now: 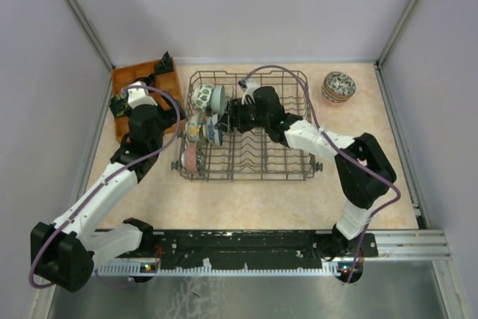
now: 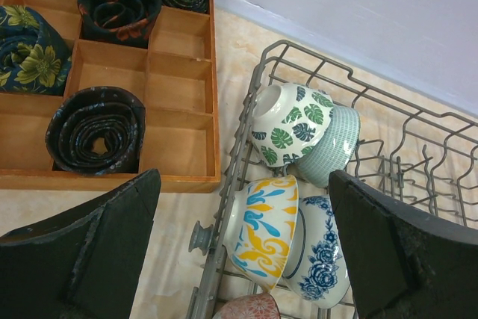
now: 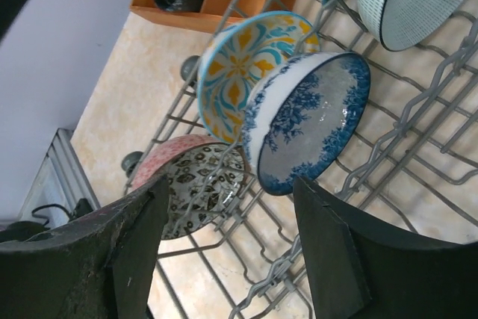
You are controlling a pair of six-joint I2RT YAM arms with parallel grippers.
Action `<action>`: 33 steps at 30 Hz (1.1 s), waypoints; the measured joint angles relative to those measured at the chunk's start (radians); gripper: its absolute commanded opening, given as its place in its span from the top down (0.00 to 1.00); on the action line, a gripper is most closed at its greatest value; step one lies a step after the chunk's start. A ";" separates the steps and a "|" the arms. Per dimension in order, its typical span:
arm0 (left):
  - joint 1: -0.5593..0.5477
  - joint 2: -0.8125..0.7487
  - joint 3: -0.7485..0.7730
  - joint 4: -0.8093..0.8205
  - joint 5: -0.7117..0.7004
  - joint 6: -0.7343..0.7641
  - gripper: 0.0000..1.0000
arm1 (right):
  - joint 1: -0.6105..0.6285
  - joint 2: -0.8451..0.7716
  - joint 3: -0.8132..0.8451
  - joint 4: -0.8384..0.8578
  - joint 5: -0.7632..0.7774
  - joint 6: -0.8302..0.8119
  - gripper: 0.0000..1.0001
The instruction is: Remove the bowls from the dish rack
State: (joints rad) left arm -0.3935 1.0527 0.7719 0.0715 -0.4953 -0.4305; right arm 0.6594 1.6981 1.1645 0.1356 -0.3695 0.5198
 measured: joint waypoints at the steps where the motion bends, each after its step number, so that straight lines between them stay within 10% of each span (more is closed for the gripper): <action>1: 0.000 0.000 0.000 0.000 0.000 0.000 0.01 | 0.002 0.015 0.000 0.005 0.001 0.007 0.33; 33: -0.004 -0.002 -0.019 0.005 -0.002 0.000 0.01 | 0.017 0.245 0.013 0.239 -0.071 0.122 0.70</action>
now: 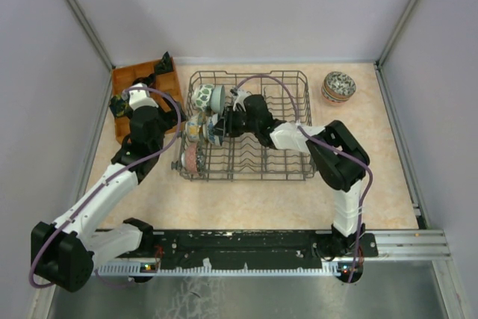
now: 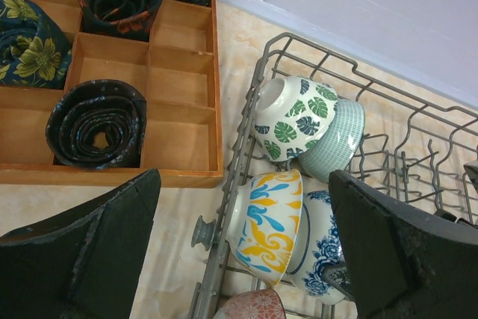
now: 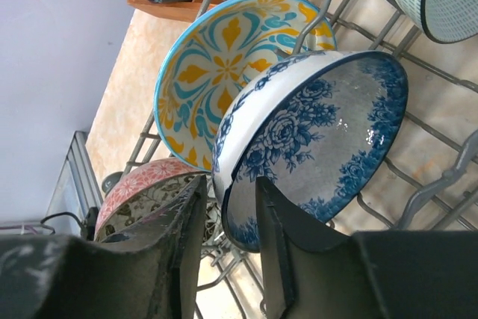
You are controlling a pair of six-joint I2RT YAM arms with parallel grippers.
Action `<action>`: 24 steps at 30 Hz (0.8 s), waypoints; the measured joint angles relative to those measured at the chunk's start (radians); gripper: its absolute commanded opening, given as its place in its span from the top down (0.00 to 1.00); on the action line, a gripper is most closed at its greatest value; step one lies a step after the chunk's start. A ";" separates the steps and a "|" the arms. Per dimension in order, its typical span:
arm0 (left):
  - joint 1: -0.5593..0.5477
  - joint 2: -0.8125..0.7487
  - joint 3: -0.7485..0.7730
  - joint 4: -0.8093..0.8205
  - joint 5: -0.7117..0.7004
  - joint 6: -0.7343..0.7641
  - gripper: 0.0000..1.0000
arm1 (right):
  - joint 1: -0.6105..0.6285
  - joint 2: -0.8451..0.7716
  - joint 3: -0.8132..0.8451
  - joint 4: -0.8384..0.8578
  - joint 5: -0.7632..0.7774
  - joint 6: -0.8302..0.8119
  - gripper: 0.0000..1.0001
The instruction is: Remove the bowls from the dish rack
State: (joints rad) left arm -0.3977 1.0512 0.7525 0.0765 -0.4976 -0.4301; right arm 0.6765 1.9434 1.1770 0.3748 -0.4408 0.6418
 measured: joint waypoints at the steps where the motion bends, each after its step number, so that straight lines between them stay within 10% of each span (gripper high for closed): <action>1: 0.000 0.000 0.000 0.000 0.000 0.000 0.01 | 0.000 0.008 0.006 0.005 -0.003 0.005 0.73; 11: 0.000 0.000 0.000 0.006 0.000 0.000 0.01 | 0.002 0.024 0.016 0.042 -0.030 0.026 0.99; 24: 0.000 -0.001 0.000 0.006 -0.013 0.000 0.01 | 0.003 -0.005 0.018 0.023 -0.016 -0.004 1.00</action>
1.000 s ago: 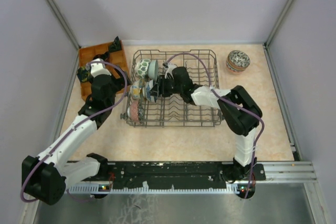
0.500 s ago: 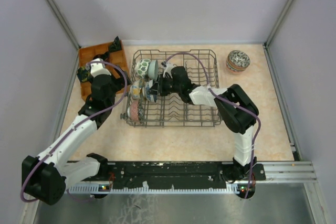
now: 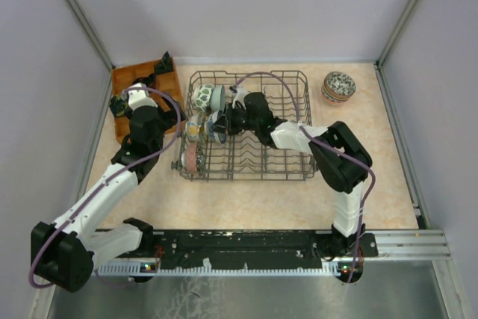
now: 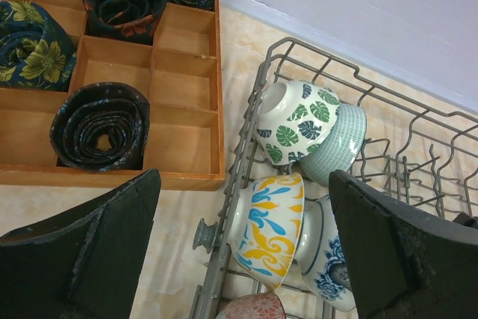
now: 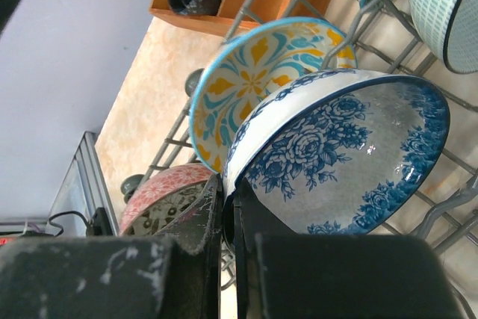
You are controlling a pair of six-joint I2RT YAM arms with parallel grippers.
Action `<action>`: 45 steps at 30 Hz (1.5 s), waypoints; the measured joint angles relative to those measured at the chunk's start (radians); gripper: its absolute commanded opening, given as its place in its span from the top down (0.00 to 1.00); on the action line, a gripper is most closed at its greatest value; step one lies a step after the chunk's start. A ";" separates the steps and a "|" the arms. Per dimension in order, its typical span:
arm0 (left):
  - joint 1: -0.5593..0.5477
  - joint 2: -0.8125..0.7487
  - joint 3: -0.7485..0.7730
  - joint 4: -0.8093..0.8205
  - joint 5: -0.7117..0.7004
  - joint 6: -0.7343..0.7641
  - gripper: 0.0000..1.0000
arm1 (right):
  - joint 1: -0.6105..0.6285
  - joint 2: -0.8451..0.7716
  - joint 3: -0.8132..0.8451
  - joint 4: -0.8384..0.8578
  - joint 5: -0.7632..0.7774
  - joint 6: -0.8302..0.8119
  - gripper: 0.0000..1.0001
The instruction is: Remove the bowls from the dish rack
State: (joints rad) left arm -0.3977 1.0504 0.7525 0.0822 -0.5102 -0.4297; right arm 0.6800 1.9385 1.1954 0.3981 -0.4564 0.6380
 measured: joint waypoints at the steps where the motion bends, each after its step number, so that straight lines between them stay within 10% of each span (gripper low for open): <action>1: 0.000 -0.001 0.000 0.000 -0.001 0.000 0.01 | 0.000 -0.007 0.000 -0.003 0.001 -0.003 1.00; 11: 0.000 -0.006 0.000 0.000 -0.003 0.000 0.01 | 0.000 -0.182 0.009 -0.048 0.016 -0.056 1.00; 22: 0.000 -0.006 0.000 0.000 -0.003 0.000 0.01 | -0.044 -0.367 0.257 -0.468 0.308 -0.327 1.00; 45: 0.000 -0.006 0.000 0.001 -0.002 -0.001 0.01 | -0.735 -0.372 0.336 -1.091 0.691 -0.441 1.00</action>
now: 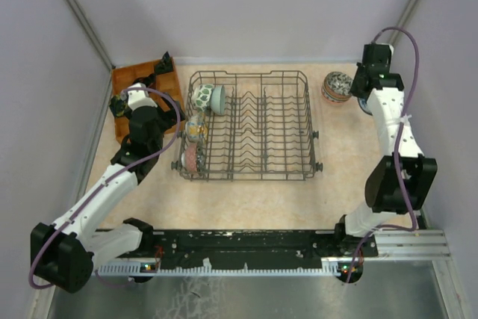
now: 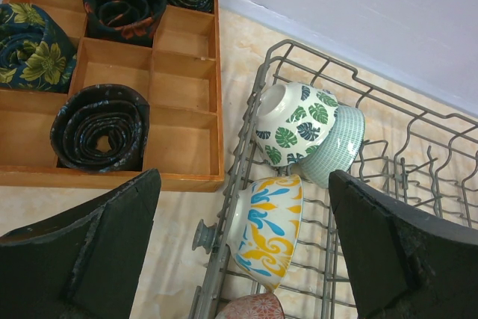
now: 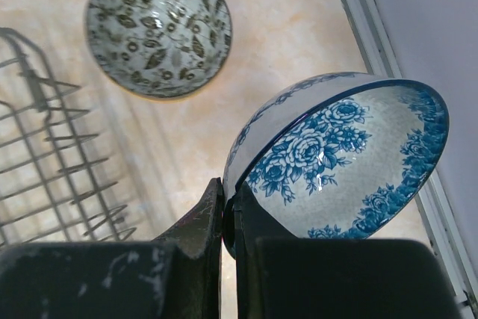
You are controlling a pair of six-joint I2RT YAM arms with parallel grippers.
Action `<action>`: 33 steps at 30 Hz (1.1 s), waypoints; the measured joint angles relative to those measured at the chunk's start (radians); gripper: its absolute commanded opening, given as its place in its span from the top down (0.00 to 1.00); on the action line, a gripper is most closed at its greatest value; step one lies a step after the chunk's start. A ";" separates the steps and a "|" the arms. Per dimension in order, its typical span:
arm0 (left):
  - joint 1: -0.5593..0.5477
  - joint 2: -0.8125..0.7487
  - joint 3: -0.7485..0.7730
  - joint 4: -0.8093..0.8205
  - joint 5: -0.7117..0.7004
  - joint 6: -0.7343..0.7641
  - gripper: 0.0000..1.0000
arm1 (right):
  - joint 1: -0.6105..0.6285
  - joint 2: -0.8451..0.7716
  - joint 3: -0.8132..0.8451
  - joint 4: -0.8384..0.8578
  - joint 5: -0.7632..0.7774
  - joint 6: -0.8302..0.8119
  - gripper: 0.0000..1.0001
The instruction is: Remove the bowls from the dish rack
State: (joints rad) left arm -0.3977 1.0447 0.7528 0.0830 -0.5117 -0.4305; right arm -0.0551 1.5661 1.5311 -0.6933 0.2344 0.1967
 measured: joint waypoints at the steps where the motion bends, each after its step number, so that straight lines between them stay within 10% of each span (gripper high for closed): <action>1: 0.000 0.000 0.000 0.000 0.000 0.000 0.01 | -0.012 0.018 0.000 -0.003 0.000 0.000 1.00; 33: 0.000 0.047 0.031 0.014 0.021 0.000 0.01 | -0.156 0.459 0.098 -0.054 -0.029 -0.032 1.00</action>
State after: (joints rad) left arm -0.3977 1.0916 0.7834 0.0971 -0.4908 -0.4301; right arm -0.2108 2.0247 1.6295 -0.7471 0.2050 0.1650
